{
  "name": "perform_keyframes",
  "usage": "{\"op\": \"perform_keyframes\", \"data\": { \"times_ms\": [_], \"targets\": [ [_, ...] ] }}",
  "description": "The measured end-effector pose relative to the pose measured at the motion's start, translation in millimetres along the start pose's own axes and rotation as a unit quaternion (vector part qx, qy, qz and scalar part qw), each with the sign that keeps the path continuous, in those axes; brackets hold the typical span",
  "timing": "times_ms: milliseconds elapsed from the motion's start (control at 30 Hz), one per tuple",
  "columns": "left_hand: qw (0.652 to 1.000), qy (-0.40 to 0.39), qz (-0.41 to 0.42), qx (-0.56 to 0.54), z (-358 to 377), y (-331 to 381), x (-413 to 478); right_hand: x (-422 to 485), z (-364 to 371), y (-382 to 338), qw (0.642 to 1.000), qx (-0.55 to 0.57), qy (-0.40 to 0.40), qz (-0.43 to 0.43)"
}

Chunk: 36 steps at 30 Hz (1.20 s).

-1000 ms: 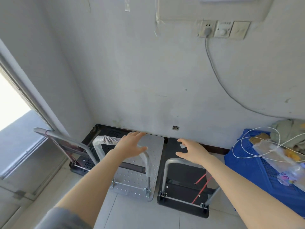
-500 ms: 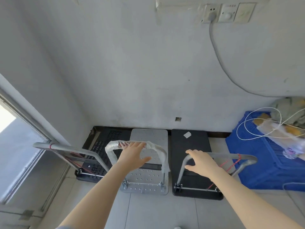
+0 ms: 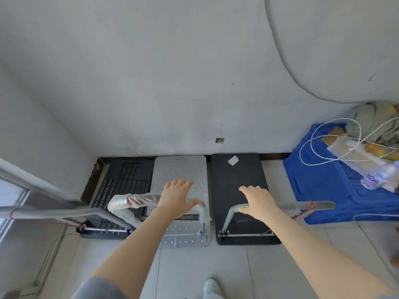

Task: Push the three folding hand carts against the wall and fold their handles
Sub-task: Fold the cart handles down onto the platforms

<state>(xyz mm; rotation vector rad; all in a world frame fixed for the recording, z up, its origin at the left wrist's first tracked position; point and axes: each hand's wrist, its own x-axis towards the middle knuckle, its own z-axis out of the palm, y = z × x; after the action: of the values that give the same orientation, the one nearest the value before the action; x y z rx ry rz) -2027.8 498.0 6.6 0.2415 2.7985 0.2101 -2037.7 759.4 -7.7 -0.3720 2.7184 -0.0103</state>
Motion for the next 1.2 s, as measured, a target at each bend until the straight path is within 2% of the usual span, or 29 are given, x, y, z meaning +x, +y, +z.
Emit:
{"op": "perform_keyframes", "data": {
  "times_ms": [133,333,500,733,1200],
  "targets": [
    [0.997,-0.055,0.02,0.046,23.7,-10.9,19.9,21.8,17.1,8.8,0.999,-0.025,-0.035,0.005],
    [0.987,-0.144,-0.002,0.076,60.6,-29.3,46.5,37.8,54.7,22.9,0.993,-0.007,-0.093,0.073],
    [0.991,-0.099,-0.008,0.089,68.5,-30.2,62.4,39.6,62.8,18.0,0.996,-0.032,-0.054,0.058],
    [0.992,-0.096,0.013,0.083,65.0,-31.0,73.2,41.7,62.8,13.0,0.999,-0.03,-0.008,0.015],
    [0.993,-0.093,0.019,0.077,67.1,-31.2,66.2,43.3,68.8,36.4,1.0,-0.026,0.006,-0.016]
  ]
}}
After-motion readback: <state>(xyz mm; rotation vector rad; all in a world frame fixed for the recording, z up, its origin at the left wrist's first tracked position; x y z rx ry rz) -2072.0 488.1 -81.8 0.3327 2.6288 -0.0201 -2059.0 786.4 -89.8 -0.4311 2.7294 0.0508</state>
